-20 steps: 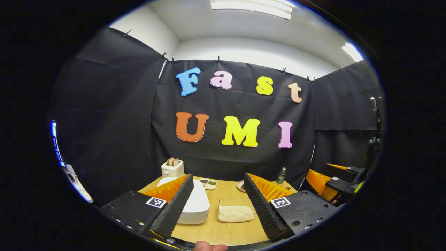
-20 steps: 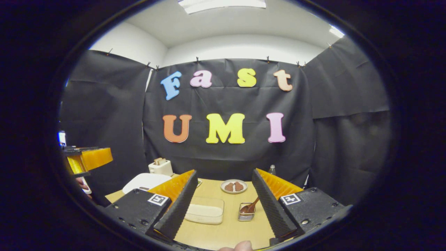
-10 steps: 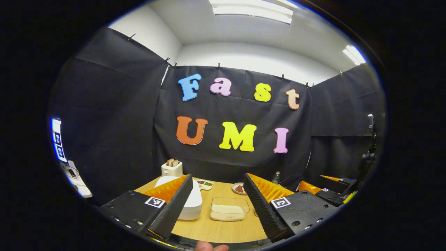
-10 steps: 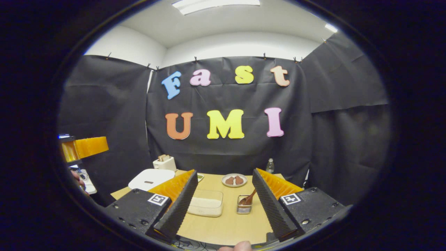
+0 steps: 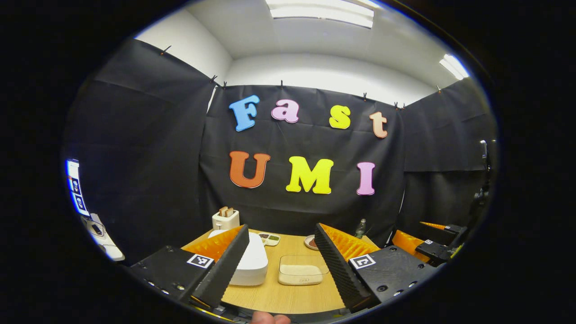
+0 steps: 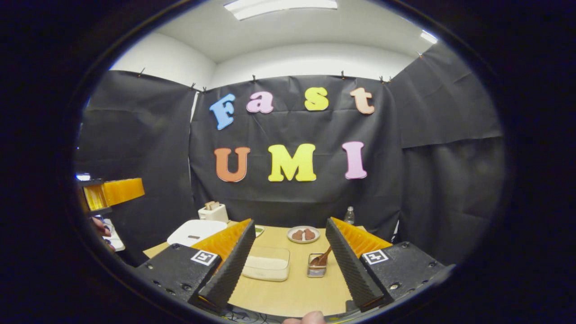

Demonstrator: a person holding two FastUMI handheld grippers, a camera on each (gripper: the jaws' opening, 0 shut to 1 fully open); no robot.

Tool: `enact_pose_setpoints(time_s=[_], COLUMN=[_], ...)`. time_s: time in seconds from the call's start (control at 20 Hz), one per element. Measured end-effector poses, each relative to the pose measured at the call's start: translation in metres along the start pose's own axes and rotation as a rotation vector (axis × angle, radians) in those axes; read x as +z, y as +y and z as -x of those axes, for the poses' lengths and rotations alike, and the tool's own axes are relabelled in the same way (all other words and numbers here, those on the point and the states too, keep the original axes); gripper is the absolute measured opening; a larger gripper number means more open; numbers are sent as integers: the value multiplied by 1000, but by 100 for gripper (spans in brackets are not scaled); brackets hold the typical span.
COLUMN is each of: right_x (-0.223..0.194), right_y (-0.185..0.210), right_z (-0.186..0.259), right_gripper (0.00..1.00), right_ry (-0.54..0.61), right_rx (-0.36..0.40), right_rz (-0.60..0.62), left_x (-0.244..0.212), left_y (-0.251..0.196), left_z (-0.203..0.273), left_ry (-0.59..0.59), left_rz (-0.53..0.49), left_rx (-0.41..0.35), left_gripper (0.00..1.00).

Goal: Close the left gripper, press the button to open the rice cooker; take a wooden spoon from the chopstick holder with the right hand, scoop a spoonful of rice and pour it into the rice cooker, then put the wooden spoon back into the chopstick holder.

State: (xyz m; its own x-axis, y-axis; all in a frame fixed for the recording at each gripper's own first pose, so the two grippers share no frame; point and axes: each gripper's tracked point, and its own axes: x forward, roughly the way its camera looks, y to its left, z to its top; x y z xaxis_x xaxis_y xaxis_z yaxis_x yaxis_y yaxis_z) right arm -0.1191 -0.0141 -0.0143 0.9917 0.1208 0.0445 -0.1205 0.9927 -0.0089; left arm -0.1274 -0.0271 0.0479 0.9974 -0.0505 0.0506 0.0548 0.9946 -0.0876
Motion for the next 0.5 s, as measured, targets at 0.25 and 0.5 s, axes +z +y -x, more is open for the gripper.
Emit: enact_pose_setpoints(time_s=[0.25,0.5], right_x=[1,-3], right_y=[13,20], right_z=[-5,-11], right_gripper=[100,100], right_ry=[1,19], right_rx=[16,22], right_rz=[21,14], left_x=[2,-1], left_y=[3,14], left_z=[0,-1], left_ry=[-5,4], left_rz=[-39,-43], left_rx=[-22,-6], left_gripper=[94,94])
